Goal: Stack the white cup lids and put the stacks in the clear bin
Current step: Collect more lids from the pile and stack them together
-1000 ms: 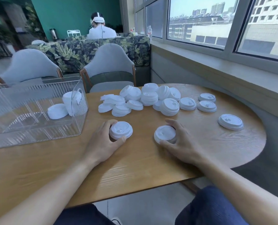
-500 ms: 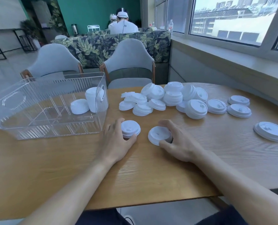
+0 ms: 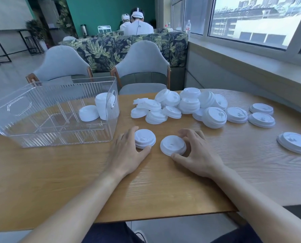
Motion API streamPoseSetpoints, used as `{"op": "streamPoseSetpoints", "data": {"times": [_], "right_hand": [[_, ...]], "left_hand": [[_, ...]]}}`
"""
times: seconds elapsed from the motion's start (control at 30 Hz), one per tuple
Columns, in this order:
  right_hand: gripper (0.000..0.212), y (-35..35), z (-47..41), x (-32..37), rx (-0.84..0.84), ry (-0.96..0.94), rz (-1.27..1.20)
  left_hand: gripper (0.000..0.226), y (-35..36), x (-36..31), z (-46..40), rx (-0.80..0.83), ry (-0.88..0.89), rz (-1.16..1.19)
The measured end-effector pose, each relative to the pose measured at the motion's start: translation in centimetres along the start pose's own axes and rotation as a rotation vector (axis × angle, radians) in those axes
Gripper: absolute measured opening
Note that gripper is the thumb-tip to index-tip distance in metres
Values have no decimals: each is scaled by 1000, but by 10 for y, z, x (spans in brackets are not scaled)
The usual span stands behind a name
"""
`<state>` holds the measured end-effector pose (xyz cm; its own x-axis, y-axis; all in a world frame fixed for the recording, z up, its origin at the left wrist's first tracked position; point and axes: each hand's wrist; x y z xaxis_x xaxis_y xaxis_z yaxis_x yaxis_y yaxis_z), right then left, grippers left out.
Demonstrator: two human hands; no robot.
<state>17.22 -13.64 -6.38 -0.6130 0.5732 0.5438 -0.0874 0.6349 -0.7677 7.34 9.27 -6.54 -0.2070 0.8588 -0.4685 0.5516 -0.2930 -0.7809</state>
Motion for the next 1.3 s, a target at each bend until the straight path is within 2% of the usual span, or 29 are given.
{"op": "streamPoseSetpoints", "data": {"times": [0.43, 0.67, 0.77, 0.93, 1.07, 1.3], "right_hand": [[69, -1, -1, -1, 32, -29, 4], [69, 0, -1, -1, 38, -34, -21], [66, -1, -2, -3, 31, 22, -120], [49, 1, -3, -7, -53, 98, -268], [30, 3, -3, -6, -64, 84, -236], [35, 4, -3, -4, -65, 21, -108]], "left_hand": [[72, -4, -1, 3, -33, 29, 227], [69, 5, -15, 4, 60, 81, 255], [71, 11, -26, 3, 105, 131, 237], [70, 16, -34, 1, 162, 188, 207], [77, 18, -34, 1, 174, 204, 183], [93, 20, -33, 0, 191, 231, 101]]}}
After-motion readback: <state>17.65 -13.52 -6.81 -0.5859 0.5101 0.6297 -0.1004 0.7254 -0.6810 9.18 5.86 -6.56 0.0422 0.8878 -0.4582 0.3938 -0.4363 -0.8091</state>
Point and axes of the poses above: each hand's wrist, its own z-axis away from the middle knuckle, its own y-axis out of the palm, x = y × z, and after that the axes turned 5 degrees about -x, right-handed
